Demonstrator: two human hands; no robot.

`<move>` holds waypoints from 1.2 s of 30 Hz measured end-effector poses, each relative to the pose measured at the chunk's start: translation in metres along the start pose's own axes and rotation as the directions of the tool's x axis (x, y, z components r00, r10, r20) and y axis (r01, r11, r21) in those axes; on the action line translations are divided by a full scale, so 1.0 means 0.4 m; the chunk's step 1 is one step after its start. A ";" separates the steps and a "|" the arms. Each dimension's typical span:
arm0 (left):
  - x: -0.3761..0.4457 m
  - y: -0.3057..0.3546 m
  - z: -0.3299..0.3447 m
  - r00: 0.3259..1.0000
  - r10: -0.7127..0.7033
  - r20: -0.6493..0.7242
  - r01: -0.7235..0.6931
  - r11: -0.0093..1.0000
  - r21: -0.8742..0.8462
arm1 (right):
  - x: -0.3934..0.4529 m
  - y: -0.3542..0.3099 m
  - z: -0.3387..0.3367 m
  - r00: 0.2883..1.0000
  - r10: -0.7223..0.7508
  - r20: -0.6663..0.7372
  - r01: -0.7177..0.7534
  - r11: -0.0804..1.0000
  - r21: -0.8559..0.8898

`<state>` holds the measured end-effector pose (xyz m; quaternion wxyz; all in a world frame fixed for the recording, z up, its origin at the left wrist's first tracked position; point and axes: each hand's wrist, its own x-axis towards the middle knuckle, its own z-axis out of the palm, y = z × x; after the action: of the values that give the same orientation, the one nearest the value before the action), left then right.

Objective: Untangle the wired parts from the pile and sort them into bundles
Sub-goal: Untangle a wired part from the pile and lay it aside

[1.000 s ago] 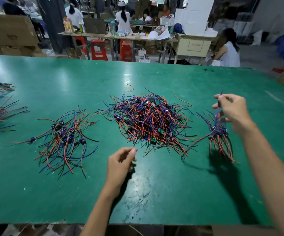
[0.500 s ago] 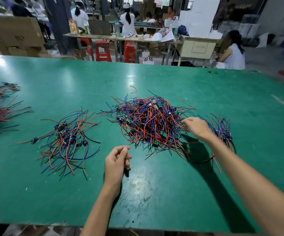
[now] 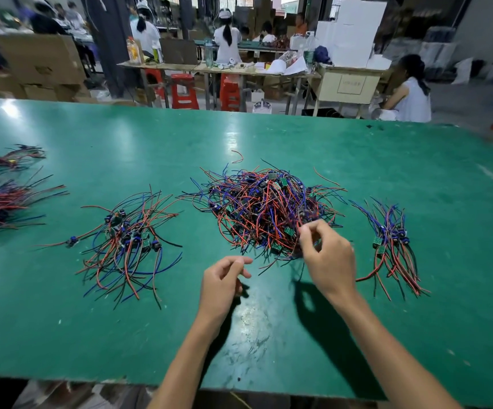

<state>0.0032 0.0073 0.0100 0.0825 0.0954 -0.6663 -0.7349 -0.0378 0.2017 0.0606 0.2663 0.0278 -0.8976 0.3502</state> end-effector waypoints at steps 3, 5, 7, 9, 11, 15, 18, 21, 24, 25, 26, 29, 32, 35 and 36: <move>0.005 0.035 0.037 0.993 -0.054 0.106 0.059 0.997 -0.042 | -0.092 -0.016 0.036 0.985 -0.167 0.051 0.167 0.986 0.001; 0.011 0.053 0.061 0.976 -0.136 0.170 0.144 0.989 -0.036 | -0.137 -0.016 0.062 0.948 -0.300 0.102 0.299 0.954 0.023; 0.017 0.056 0.075 0.970 -0.155 0.185 0.155 0.988 0.019 | -0.164 -0.010 0.079 0.894 -0.415 0.168 0.407 0.910 0.076; 0.021 0.052 0.076 0.974 -0.133 0.181 0.124 0.990 0.060 | -0.172 -0.005 0.083 0.866 -0.453 0.211 0.444 0.892 0.091; 0.023 0.045 0.068 0.978 -0.120 0.170 0.106 0.990 0.088 | -0.167 -0.001 0.082 0.915 -0.337 0.220 0.322 0.941 0.104; 0.025 0.033 0.054 0.994 0.029 0.102 -0.050 0.976 0.213 | -0.131 -0.007 0.085 0.927 0.172 0.332 -0.263 0.932 0.251; 0.018 0.023 0.041 0.987 0.141 0.077 -0.160 0.896 0.414 | -0.111 -0.022 0.096 0.873 0.340 0.349 -0.478 0.732 0.484; 0.002 0.025 0.022 0.942 0.316 0.116 -0.328 0.779 0.534 | -0.109 -0.034 0.097 0.861 0.393 0.322 -0.501 0.549 0.669; -0.014 0.034 0.011 0.917 0.342 0.204 -0.398 0.798 0.453 | -0.121 -0.028 0.094 0.892 0.344 0.294 -0.439 0.499 0.747; -0.016 0.040 0.012 0.929 0.301 0.217 -0.366 0.841 0.399 | -0.126 -0.022 0.092 0.905 0.317 0.282 -0.414 0.510 0.754; -0.016 0.045 0.014 0.939 0.270 0.212 -0.333 0.870 0.364 | -0.131 -0.016 0.092 0.918 0.289 0.273 -0.390 0.529 0.753; -0.020 0.054 0.026 0.952 0.248 0.180 -0.297 0.891 0.343 | -0.138 -0.012 0.092 0.937 0.246 0.248 -0.345 0.549 0.762; -0.020 0.065 0.030 0.948 0.257 0.186 -0.309 0.878 0.364 | -0.140 -0.012 0.092 0.940 0.258 0.223 -0.329 0.515 0.791; 0.010 0.095 0.000 0.960 0.271 0.069 -0.280 0.924 0.260 | -0.145 -0.006 0.093 0.942 0.255 0.220 -0.331 0.581 0.744; 0.028 0.109 -0.023 0.962 0.273 0.001 -0.267 0.938 0.221 | -0.147 -0.004 0.095 0.944 0.259 0.203 -0.325 0.643 0.693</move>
<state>-0.0056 -0.0084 0.0522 0.1813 0.0224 -0.7487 -0.6372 -0.0044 0.1679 0.0092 0.1356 -0.0010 -0.6919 0.7091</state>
